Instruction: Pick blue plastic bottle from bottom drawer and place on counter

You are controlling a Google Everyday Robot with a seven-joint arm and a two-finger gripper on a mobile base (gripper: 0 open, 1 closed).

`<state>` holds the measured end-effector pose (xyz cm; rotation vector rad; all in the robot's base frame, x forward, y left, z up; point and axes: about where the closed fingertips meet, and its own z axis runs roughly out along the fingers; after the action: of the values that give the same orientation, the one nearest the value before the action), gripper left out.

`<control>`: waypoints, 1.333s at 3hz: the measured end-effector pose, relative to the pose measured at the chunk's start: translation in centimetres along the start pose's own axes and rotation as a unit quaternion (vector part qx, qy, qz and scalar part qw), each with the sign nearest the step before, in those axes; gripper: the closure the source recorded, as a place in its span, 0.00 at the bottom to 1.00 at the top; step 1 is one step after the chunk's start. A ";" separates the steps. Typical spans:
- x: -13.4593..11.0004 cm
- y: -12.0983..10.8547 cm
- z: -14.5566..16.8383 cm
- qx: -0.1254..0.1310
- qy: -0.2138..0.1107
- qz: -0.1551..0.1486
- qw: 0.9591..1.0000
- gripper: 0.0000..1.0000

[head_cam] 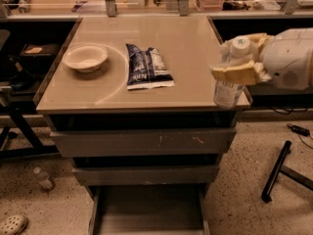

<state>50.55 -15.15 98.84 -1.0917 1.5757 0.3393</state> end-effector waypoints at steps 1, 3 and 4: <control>-1.8 -3.2 0.0 -0.003 -0.006 0.002 1.000 1.00; -2.4 -7.3 4.7 -0.070 -0.011 0.045 0.997 1.00; -1.9 -7.9 7.5 -0.103 -0.013 0.068 0.992 1.00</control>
Offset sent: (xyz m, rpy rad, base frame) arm 0.0961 -0.0051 0.0499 0.0682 0.1008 0.1011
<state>61.27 -13.09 100.69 -1.1341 1.6221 0.6172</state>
